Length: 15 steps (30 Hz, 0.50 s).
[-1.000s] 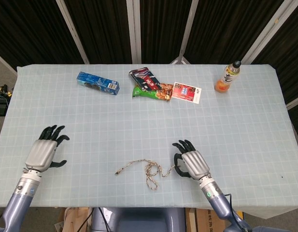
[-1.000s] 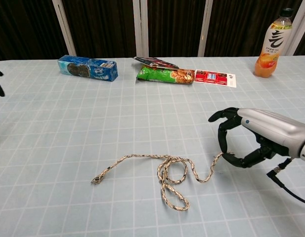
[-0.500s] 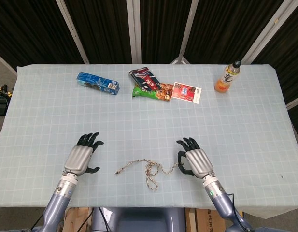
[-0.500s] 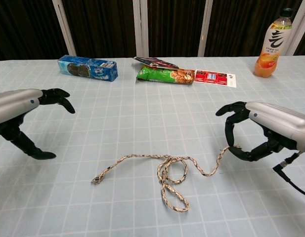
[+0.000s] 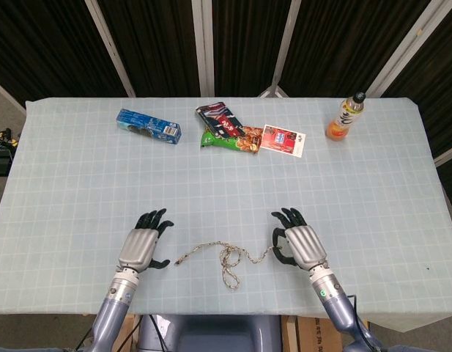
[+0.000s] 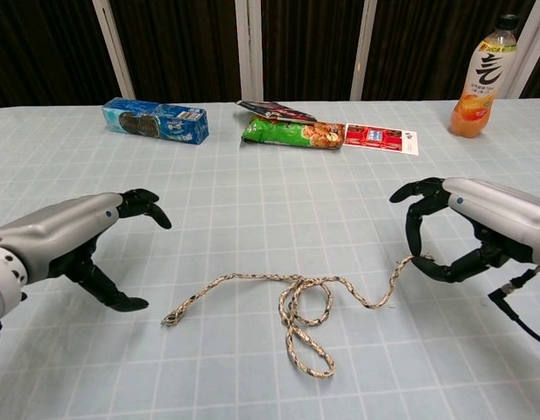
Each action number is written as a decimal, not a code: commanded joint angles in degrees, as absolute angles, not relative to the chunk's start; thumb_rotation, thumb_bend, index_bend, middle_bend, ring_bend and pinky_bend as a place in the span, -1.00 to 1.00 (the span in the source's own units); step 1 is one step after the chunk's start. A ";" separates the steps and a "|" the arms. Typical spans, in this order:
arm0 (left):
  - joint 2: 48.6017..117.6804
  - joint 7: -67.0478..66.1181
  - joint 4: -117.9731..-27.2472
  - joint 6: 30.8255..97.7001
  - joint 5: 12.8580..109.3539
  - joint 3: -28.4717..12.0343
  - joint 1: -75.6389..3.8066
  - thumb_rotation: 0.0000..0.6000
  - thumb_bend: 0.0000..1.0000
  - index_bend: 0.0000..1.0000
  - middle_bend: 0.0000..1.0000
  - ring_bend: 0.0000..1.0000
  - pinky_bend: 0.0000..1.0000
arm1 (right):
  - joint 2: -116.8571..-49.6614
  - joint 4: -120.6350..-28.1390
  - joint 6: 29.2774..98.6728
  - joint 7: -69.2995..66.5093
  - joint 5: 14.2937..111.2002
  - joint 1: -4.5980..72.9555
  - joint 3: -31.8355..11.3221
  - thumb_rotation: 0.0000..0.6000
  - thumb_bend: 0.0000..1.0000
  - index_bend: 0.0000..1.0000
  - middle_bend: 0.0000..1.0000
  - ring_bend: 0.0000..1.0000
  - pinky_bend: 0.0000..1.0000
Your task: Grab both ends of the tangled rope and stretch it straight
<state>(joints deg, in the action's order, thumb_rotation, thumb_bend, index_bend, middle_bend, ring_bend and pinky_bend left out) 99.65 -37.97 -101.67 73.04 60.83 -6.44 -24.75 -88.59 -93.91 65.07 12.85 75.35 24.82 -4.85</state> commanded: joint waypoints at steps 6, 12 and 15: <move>101.87 -37.38 -100.17 73.08 60.31 -5.92 -25.04 1.00 -0.53 -0.45 -0.89 -1.00 -1.00 | -88.54 -94.06 65.28 13.53 74.56 24.79 -5.22 1.00 -0.04 0.29 -0.65 -0.90 -1.00; 102.73 -38.47 -100.00 72.91 59.07 -6.02 -25.56 1.00 -0.46 -0.32 -0.80 -1.00 -1.00 | -88.36 -94.13 65.23 13.54 74.20 24.81 -5.39 1.00 -0.04 0.29 -0.65 -0.90 -1.00; 103.57 -39.02 -100.01 72.87 58.55 -6.15 -25.93 1.00 -0.40 -0.21 -0.79 -1.00 -1.00 | -88.41 -94.34 65.24 13.46 73.99 24.83 -5.51 1.00 -0.04 0.29 -0.65 -0.90 -1.00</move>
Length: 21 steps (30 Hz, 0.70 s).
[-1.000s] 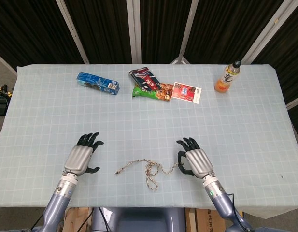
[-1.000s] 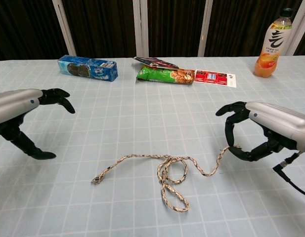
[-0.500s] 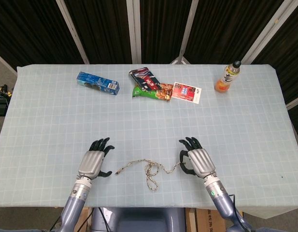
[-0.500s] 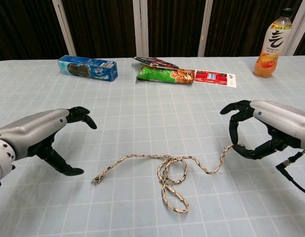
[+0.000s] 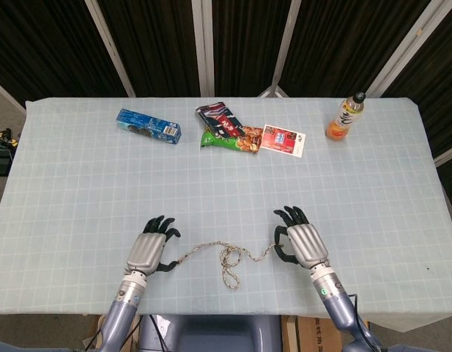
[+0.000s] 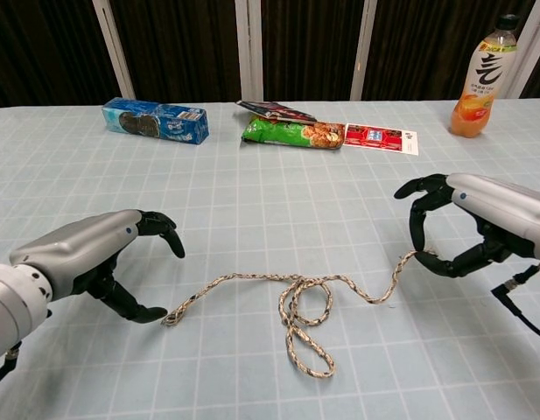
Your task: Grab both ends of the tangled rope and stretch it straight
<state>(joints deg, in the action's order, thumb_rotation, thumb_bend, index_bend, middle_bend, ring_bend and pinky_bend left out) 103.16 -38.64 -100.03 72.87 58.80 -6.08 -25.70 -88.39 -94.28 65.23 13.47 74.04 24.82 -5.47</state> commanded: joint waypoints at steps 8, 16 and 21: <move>104.83 -40.53 -99.67 73.21 56.82 -6.05 -26.34 1.00 -0.35 -0.09 -0.79 -1.00 -1.00 | -88.07 -94.44 65.47 13.32 73.71 24.77 -5.76 1.00 -0.04 0.29 -0.65 -0.90 -1.00; 105.52 -40.38 -99.90 72.78 54.58 -6.10 -26.45 1.00 -0.26 -0.06 -0.79 -1.00 -1.00 | -87.95 -94.44 65.51 13.22 73.58 24.73 -5.75 1.00 -0.04 0.29 -0.65 -0.90 -1.00; 105.72 -39.90 -99.74 72.52 54.18 -6.04 -26.59 1.00 -0.21 -0.06 -0.79 -1.00 -1.00 | -87.96 -94.41 65.54 13.33 73.56 24.79 -5.79 1.00 -0.04 0.29 -0.65 -0.90 -1.00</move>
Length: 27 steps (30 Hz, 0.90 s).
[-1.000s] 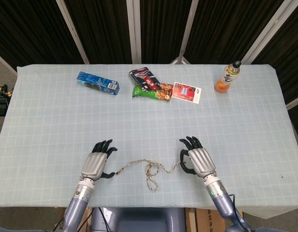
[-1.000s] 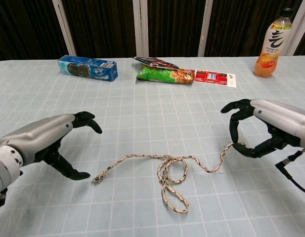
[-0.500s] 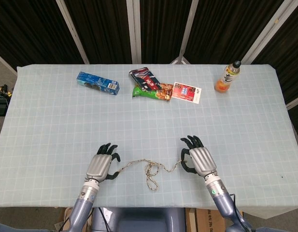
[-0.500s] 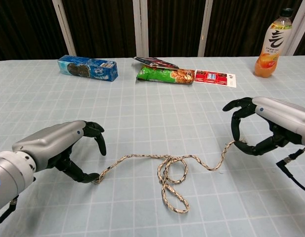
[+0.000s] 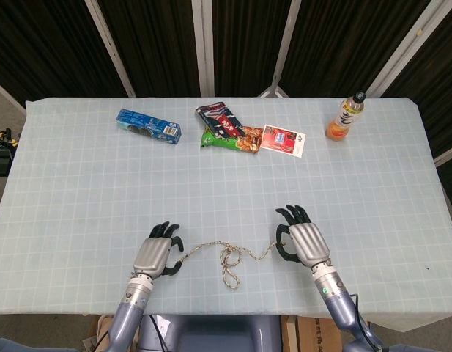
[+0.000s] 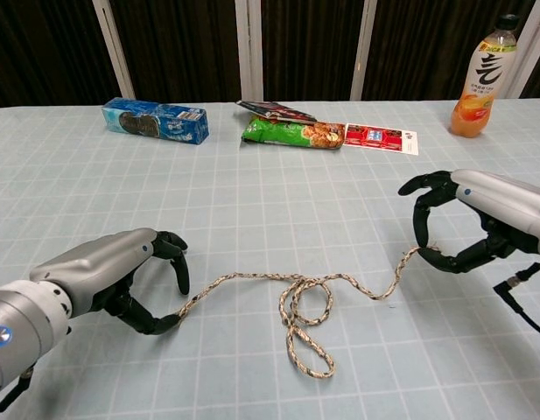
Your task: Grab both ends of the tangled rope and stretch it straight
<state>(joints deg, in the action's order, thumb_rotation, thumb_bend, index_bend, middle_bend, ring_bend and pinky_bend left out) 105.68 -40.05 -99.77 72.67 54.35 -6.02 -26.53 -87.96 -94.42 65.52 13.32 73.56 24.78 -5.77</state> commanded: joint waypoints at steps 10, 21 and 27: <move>107.06 -37.71 -98.64 71.82 53.67 -6.19 -26.74 1.00 -0.21 -0.06 -0.80 -1.00 -1.00 | -88.11 -94.37 65.51 13.55 73.52 24.90 -5.77 1.00 -0.04 0.29 -0.65 -0.90 -1.00; 107.34 -36.15 -98.55 71.74 53.70 -5.87 -26.52 1.00 -0.20 -0.02 -0.79 -1.00 -1.00 | -87.98 -94.44 65.70 13.65 73.37 24.86 -5.86 1.00 -0.04 0.29 -0.65 -0.90 -1.00; 107.18 -35.61 -98.85 71.75 54.02 -5.66 -26.46 1.00 -0.20 -0.02 -0.79 -1.00 -1.00 | -88.10 -94.40 65.77 13.76 73.38 24.85 -5.81 1.00 -0.04 0.29 -0.65 -0.90 -1.00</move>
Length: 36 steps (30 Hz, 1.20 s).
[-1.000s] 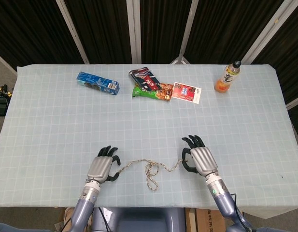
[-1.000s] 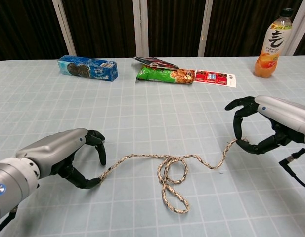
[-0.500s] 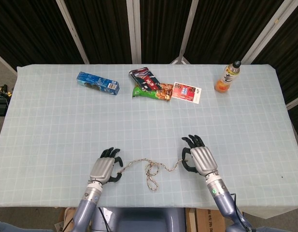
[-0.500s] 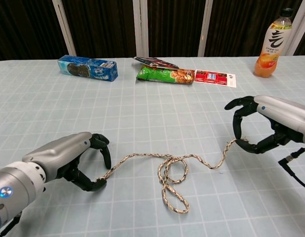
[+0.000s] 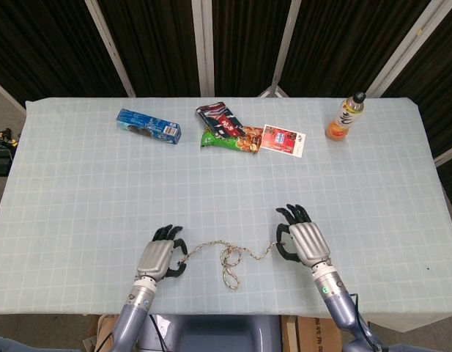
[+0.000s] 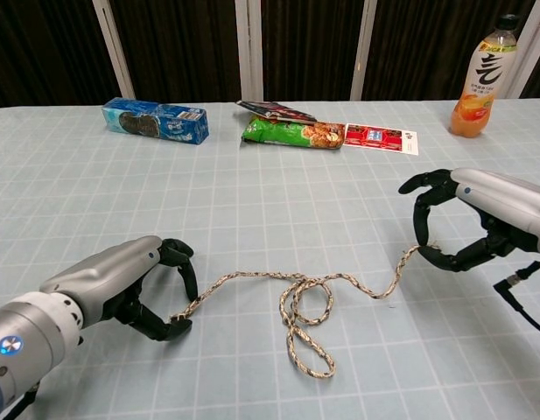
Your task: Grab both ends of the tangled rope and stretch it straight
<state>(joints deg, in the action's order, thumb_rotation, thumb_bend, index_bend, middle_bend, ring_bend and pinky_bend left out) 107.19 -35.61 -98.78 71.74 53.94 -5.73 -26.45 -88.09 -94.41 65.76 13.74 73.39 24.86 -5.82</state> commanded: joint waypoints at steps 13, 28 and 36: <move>107.09 -36.07 -99.00 72.21 53.51 -5.13 -26.26 1.00 -0.09 0.02 -0.79 -1.00 -1.00 | -88.03 -94.57 65.95 13.86 73.23 24.79 -5.85 1.00 -0.04 0.29 -0.65 -0.90 -1.00; 106.96 -36.24 -98.63 71.78 52.65 -5.14 -26.43 1.00 0.04 0.05 -0.77 -1.00 -1.00 | -88.09 -94.47 65.92 14.01 73.09 24.77 -5.79 1.00 -0.04 0.29 -0.65 -0.90 -1.00; 106.84 -36.01 -98.67 71.73 52.80 -5.16 -26.52 1.00 0.14 0.09 -0.76 -1.00 -1.00 | -88.25 -94.33 65.93 14.36 72.86 24.70 -5.67 1.00 -0.04 0.29 -0.65 -0.90 -1.00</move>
